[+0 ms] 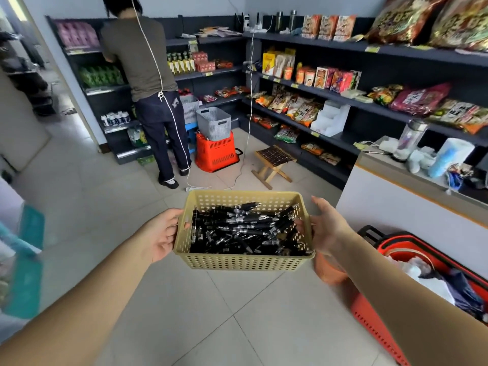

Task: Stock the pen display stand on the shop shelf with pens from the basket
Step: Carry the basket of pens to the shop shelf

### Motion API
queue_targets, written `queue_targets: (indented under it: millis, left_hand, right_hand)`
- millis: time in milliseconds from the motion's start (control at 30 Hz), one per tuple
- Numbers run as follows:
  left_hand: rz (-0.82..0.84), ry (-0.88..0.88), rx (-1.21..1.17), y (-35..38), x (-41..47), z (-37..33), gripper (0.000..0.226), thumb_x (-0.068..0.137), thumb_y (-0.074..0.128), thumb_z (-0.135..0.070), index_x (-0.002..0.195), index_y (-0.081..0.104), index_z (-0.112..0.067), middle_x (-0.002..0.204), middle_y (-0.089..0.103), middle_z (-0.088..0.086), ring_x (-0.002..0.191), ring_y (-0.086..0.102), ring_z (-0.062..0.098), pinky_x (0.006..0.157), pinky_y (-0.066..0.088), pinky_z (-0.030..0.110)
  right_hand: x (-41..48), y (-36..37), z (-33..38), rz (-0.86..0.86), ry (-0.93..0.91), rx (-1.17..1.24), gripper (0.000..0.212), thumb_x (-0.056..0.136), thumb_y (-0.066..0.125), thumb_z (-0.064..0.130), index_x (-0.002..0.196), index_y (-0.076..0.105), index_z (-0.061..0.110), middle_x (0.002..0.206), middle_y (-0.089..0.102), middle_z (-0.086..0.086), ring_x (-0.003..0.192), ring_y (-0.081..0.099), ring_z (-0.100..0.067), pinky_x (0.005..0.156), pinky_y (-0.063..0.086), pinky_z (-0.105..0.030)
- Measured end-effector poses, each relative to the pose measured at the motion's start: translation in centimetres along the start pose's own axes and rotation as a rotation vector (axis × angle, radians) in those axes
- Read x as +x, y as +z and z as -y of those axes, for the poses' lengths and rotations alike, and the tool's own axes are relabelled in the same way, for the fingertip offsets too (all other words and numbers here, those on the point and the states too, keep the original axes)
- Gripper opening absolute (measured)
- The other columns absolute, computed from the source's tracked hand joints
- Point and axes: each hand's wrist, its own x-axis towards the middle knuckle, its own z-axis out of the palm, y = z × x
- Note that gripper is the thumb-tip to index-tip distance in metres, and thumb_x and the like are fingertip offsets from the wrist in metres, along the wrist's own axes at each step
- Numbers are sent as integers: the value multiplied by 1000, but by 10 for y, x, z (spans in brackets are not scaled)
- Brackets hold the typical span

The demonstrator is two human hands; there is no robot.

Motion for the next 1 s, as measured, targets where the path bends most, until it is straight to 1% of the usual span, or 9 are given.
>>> queue_targets:
  millis: [100,167,300,400,500,700,867,933,1000]
  left_hand:
    - [-14,22,0,21,25,-19,18,92,52,-25,90,62,-10,96,65,7,87,58,15,79,44,26]
    - [-15,23,-6,29,38,-28,17,92,52,-25,90,62,-11,97,65,7,87,58,14,78,44,26]
    - [9,-9,-12,47,77,-47,20,92,53,-27,92,61,-9,97,65,9,87,58,16,92,43,31]
    - [23,-33,-6,57,113,-63,23,91,54,-29,94,61,-7,97,65,10,89,58,17,98,41,32]
    - [63,-52,20,71,158,-86,23,90,55,-28,95,61,-7,98,65,11,88,58,17,92,43,32]
    - [158,-77,78,98,249,-148,23,89,55,-28,93,62,-7,93,65,10,83,58,16,81,42,28]
    - [219,-69,128,116,308,-207,27,89,56,-30,103,60,-6,100,64,10,87,57,17,98,41,33]
    - [252,-65,136,122,327,-226,30,89,56,-29,107,59,-6,102,64,11,88,58,17,93,43,32]
    - [267,-52,138,129,343,-242,27,89,55,-28,105,59,-6,100,64,10,87,57,18,83,44,30]
  right_hand:
    - [15,8,32,39,0,-27,57,83,48,57,98,56,2,78,53,-7,71,53,-21,68,47,-33]
    - [23,11,44,22,-9,-11,54,85,49,55,98,55,3,74,53,-5,65,51,-19,67,46,-31]
    - [51,13,72,-1,-22,-10,56,86,47,56,103,53,3,71,48,-4,63,45,-16,66,43,-29]
    - [72,17,89,-16,-21,2,57,88,45,55,105,55,1,70,53,-5,63,50,-17,66,45,-30]
    - [97,23,107,-71,-40,34,57,89,45,54,104,55,0,71,51,-5,62,49,-17,60,43,-30]
    - [157,43,148,-183,-103,117,43,87,48,51,95,49,9,69,44,-3,61,39,-15,66,38,-27]
    - [199,63,186,-250,-143,131,44,84,52,51,97,50,10,69,47,-4,58,41,-14,59,39,-25]
    - [216,71,202,-269,-160,148,48,82,55,52,100,53,8,70,50,-5,58,44,-15,58,42,-25]
    - [230,78,218,-282,-164,148,49,83,55,51,101,54,6,71,50,-5,60,45,-15,61,42,-26]
